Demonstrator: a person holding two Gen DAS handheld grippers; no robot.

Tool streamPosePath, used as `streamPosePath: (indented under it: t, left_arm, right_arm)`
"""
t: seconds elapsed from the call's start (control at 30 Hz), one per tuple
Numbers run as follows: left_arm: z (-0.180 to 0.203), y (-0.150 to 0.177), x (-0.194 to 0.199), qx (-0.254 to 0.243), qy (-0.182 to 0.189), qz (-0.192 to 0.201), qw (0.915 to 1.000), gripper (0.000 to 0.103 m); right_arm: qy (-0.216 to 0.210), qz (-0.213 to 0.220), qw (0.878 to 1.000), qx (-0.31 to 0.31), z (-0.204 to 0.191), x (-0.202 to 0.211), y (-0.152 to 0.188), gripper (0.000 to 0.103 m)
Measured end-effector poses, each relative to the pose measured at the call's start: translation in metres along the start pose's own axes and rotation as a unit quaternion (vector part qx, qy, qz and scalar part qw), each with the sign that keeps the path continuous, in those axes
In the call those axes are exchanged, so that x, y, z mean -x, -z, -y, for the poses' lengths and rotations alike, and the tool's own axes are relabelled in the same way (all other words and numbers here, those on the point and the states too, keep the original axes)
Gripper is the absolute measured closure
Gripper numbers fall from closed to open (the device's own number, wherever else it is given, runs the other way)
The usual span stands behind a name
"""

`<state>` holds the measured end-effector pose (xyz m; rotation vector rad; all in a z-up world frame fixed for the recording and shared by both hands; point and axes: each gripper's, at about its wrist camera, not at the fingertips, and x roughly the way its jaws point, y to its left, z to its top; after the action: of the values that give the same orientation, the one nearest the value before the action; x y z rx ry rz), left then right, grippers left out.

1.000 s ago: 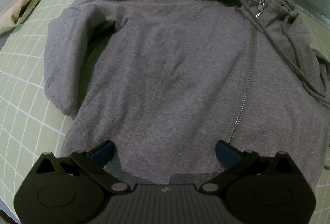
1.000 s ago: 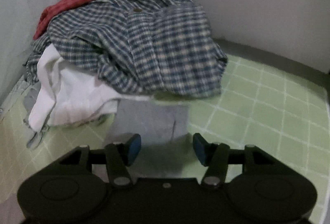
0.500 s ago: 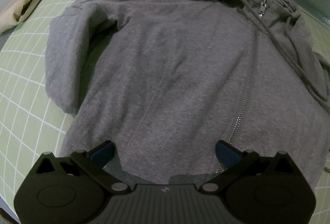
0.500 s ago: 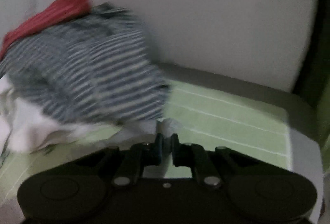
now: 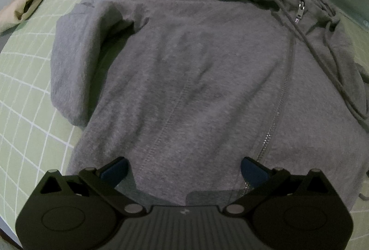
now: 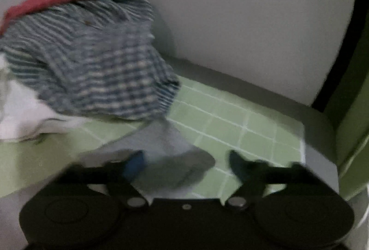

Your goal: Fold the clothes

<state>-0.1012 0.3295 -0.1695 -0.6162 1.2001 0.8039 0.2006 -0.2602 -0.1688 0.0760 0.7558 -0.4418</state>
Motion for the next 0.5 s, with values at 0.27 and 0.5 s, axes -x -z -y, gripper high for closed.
streamPosePath:
  t: [0.27,0.5]
  left_arm:
    - [-0.048,0.006,0.041,0.016,0.049,0.066,0.9965,0.000]
    - [-0.136,0.000,0.074,0.030,0.037,0.150,0.9875,0.000]
  right_arm:
    - [-0.100,0.013,0.995,0.026,-0.057,0.095,0.043,0.001]
    - [-0.272,-0.036,0.951,0.141,-0.165,0.201,0.142,0.001]
